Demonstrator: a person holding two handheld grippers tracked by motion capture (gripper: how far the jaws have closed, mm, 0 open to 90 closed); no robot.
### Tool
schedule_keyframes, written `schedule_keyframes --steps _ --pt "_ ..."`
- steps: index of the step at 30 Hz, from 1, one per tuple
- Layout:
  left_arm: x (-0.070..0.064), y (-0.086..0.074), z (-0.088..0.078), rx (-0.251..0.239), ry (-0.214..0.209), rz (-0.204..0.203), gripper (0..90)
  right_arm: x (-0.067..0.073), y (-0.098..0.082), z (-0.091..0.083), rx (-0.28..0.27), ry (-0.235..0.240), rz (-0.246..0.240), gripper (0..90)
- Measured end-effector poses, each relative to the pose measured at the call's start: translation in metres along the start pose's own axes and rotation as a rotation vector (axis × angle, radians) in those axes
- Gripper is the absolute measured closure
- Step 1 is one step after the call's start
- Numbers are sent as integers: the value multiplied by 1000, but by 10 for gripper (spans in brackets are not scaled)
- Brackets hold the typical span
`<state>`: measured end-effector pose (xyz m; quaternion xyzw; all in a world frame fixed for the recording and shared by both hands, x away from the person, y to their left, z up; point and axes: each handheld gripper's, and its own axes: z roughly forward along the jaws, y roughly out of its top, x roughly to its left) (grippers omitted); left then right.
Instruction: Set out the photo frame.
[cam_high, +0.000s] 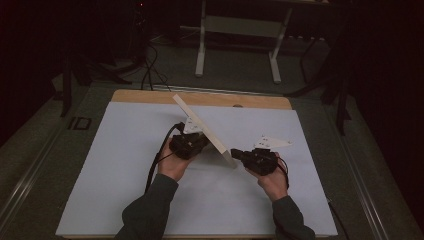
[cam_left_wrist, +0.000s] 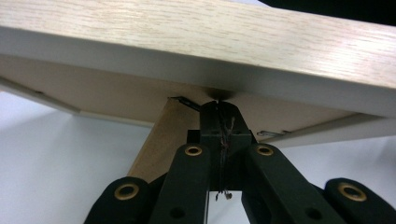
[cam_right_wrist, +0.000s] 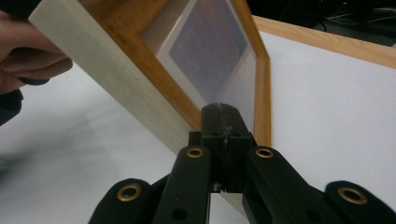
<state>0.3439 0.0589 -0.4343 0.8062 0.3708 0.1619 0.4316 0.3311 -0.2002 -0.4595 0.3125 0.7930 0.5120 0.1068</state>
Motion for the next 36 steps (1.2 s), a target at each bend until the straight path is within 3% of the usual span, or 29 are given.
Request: schedule_keyframes --steps 6,20,36 --pt "1 0 0 6 1 14 900 3 0 1 8 10 -14 900" --pt "4 -2 1 7 -3 3 900 12 2 6 35 39 -62 900" --pt "6 -8 -2 -27 -70 2 900 21 1 12 55 69 -92 899"
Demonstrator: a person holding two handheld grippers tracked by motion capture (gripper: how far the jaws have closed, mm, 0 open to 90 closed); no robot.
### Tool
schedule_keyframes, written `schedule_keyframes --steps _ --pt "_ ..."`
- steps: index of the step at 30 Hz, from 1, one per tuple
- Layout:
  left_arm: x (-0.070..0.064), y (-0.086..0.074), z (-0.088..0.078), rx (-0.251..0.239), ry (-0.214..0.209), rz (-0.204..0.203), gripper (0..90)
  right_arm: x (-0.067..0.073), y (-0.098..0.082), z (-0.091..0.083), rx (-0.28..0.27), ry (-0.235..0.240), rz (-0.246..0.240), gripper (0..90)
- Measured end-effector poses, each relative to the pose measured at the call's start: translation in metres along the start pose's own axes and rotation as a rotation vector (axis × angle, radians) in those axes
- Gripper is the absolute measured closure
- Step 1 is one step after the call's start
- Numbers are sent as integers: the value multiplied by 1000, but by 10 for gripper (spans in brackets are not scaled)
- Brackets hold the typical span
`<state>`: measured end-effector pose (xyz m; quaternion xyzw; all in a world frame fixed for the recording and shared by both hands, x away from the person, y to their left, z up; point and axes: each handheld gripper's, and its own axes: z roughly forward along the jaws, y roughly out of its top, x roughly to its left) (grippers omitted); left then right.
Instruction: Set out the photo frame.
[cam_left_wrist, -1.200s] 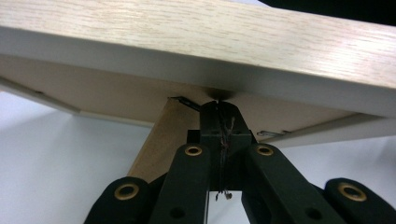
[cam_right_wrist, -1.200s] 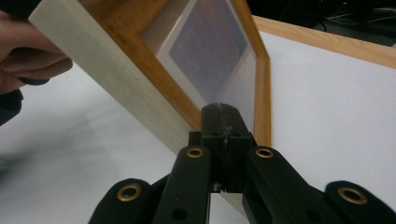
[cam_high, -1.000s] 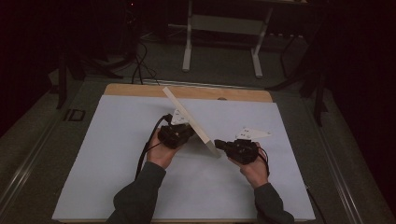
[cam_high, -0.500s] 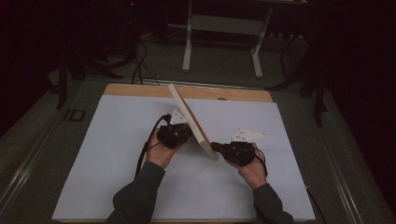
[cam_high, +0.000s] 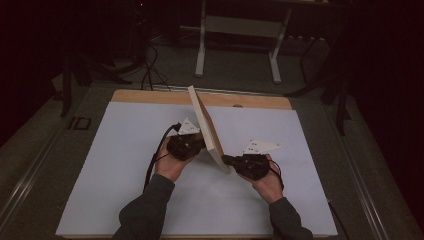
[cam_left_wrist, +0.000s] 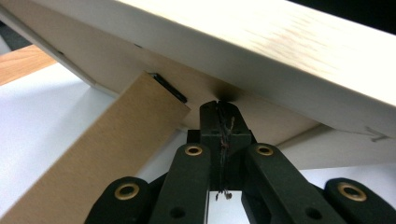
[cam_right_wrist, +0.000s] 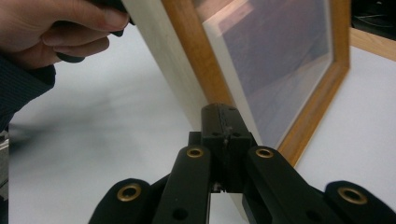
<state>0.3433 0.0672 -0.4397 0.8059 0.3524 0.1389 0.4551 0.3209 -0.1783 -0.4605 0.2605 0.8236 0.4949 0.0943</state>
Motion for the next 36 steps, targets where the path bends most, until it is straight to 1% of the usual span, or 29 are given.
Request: schedule_keyframes --steps 3,11,12,16,24,27,28,32,34,36 --pt "0 -2 0 -5 -13 4 900 1 0 1 2 0 -1 899" --pt "-1 -5 0 -5 -25 9 900 4 1 3 4 -6 -2 900" --pt "-1 -6 0 0 -27 20 900 5 1 3 6 -6 -2 900" --pt "-1 -8 0 1 -41 23 900 6 1 4 7 -5 -6 900" --pt "1 -12 0 -5 -55 13 900 10 2 7 11 0 -11 900" --pt "2 -13 0 -5 -67 9 900 11 2 8 7 5 -7 900" --pt "2 -14 -1 -7 -70 3 900 11 2 9 7 6 -8 900" --pt "6 -16 -2 -13 -93 -10 900 14 3 10 8 11 -14 900" --pt "6 -17 -3 -9 -109 -7 900 15 3 11 9 14 -16 900" --pt "7 -18 -3 -11 -116 -5 900 16 4 12 11 15 -18 900"
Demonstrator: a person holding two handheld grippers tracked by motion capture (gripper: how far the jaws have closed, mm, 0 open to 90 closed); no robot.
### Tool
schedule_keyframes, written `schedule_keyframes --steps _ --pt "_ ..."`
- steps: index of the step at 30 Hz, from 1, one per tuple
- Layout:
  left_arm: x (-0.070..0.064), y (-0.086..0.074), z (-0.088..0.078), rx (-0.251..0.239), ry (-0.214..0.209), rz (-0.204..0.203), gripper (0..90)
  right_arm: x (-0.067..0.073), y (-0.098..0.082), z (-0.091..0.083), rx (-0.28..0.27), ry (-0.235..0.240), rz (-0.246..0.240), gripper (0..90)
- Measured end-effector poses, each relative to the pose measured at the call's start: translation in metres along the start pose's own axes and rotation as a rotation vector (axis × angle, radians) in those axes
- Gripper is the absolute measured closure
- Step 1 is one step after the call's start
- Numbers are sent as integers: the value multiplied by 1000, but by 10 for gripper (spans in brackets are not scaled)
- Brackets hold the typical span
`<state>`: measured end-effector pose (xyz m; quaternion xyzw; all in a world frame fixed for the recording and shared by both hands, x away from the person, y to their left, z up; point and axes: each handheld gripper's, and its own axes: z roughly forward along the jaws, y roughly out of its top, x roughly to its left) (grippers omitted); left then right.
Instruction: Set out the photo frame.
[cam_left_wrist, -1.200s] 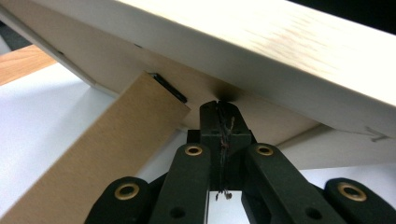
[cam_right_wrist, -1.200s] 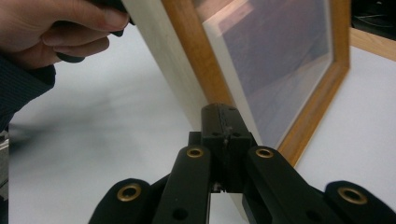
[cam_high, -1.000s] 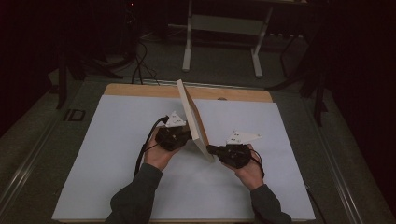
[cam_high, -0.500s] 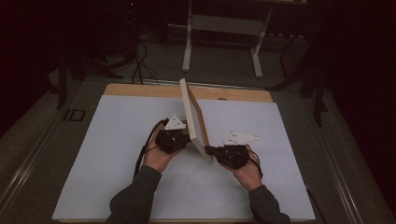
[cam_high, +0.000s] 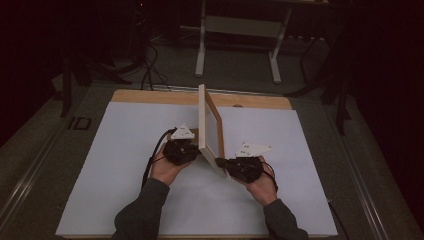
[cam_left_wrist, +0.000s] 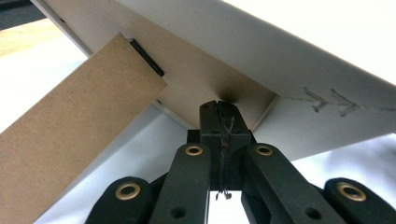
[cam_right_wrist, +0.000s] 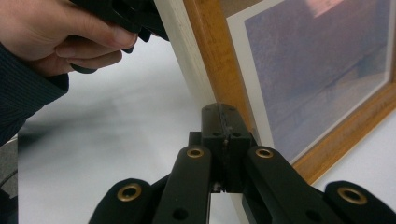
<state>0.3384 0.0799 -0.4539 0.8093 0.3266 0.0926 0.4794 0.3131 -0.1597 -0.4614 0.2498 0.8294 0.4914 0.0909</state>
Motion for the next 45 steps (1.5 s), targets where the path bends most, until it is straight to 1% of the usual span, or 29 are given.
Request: schedule_keyframes --steps 7,13,14,16,17,18,20,23,25,29,33,36,38,40,42,45 --pt "3 -1 -2 -4 -28 -7 900 4 1 1 5 7 -12 900" --pt "5 -3 -2 -8 -56 -16 900 11 3 5 9 34 -33 900" --pt "5 -3 -1 -9 -67 -18 900 12 4 6 6 29 -40 900" --pt "4 -4 -1 -13 -85 -17 900 13 4 7 0 6 -34 900" --pt "3 -3 -1 -14 -91 -13 900 13 5 8 3 2 -31 900" --pt "2 -3 0 -11 -87 -8 900 13 4 8 4 0 -30 900" --pt "2 -3 0 -9 -91 -11 900 13 4 9 1 10 -22 900" --pt "3 -4 0 -1 -87 -8 900 16 5 10 5 -2 -30 900" --pt "4 -4 0 5 -88 -7 900 18 5 11 6 5 -29 900" --pt "6 -6 0 -2 -110 -13 900 21 6 13 7 12 -39 900" --pt "9 -8 -1 -10 -132 -26 900 22 5 14 3 16 -34 900" --pt "11 -9 0 -16 -140 -27 900 23 5 14 3 14 -38 900" --pt "10 -9 -1 -20 -133 -31 900 22 5 14 6 14 -49 898" --pt "9 -9 -2 -28 -120 -38 898 23 5 14 16 0 -64 881" --pt "9 -9 -4 -33 -91 -43 876 23 5 14 23 -4 -73 853" --pt "11 -11 -11 -41 -47 -50 840 22 4 12 21 -5 -76 844"
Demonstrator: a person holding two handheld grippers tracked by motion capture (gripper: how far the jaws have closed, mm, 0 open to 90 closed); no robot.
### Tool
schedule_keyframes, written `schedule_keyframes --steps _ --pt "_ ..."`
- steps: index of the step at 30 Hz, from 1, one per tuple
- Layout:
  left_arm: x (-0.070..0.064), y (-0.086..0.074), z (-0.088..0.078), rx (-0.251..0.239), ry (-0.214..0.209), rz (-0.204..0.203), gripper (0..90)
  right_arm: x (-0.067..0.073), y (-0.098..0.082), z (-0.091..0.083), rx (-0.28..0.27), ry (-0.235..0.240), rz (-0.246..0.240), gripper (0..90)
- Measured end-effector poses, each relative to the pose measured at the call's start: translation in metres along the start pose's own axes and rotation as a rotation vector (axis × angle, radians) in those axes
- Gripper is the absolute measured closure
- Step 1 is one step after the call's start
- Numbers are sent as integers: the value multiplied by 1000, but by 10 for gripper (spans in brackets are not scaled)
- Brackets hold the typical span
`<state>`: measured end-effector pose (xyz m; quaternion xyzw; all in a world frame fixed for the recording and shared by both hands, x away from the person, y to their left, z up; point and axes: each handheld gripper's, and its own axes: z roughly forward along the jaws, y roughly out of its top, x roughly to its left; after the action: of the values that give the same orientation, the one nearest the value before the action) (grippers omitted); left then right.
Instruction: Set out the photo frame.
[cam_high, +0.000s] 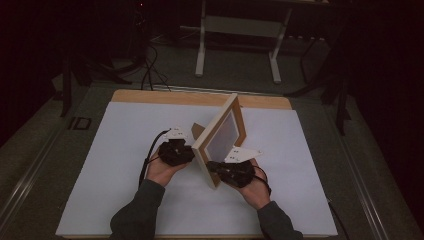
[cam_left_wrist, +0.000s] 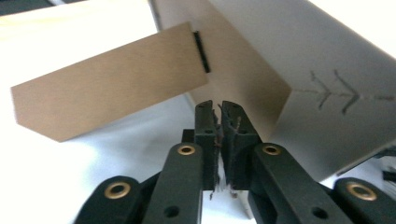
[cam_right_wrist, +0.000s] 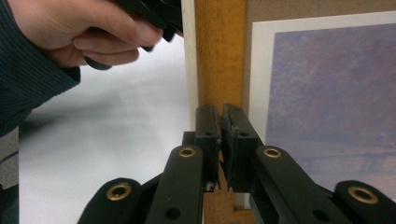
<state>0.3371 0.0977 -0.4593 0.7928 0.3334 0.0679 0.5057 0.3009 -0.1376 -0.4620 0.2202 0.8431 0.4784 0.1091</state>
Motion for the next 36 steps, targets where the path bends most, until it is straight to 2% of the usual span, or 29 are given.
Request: schedule_keyframes --steps 2,5,13,22,27,30,36 --pt "1 -1 -4 -3 24 -12 817 -2 0 -1 0 -4 2 828" --pt "3 -3 -11 -6 36 -23 772 -5 -1 -3 -3 -9 10 809" --pt "6 -10 -26 -31 5 -47 656 -10 -3 -8 -6 -25 22 756" --pt "2 -16 -40 -43 -19 -58 552 -15 -3 -15 -19 -39 37 721" --pt "-2 -16 -44 -43 -25 -61 496 -17 -3 -16 -22 -45 41 708" --pt "-6 -17 -44 -44 -28 -50 427 -17 -3 -17 -23 -47 42 706" --pt "-16 -12 -43 -53 -8 -30 345 -18 -4 -17 -23 -50 46 706"
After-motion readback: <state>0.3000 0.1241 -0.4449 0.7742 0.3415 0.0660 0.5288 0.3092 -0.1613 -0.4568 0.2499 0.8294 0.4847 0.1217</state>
